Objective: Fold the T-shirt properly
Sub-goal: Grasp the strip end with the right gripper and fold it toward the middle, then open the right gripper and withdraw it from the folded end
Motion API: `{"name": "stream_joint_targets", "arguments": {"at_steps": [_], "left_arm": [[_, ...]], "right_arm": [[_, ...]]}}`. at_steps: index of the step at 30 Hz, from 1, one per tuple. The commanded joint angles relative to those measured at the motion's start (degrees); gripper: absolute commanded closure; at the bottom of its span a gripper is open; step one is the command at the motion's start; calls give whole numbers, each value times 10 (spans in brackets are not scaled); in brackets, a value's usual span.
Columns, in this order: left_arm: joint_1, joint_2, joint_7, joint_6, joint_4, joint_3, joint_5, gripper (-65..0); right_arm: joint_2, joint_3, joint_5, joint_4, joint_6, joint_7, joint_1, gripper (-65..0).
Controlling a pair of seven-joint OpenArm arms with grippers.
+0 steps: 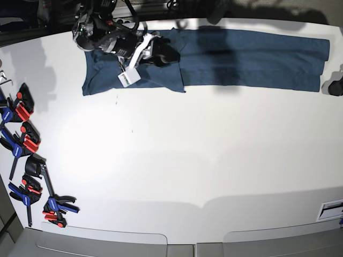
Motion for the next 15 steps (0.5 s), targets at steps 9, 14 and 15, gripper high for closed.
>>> {"name": "stream_joint_targets", "arguments": {"at_steps": [9, 14, 15], "left_arm": [[-6, -19, -13, -5, 7, -5, -14, -112], [-4, -19, -13, -5, 7, -5, -14, -223], [-4, -19, -13, -5, 7, -5, -14, -238]], "right_arm": [[-1, -1, 142, 11, 14, 5, 2, -246], [1, 0, 143, 11, 14, 5, 9, -246], [2, 1, 136, 11, 14, 5, 13, -246]]}}
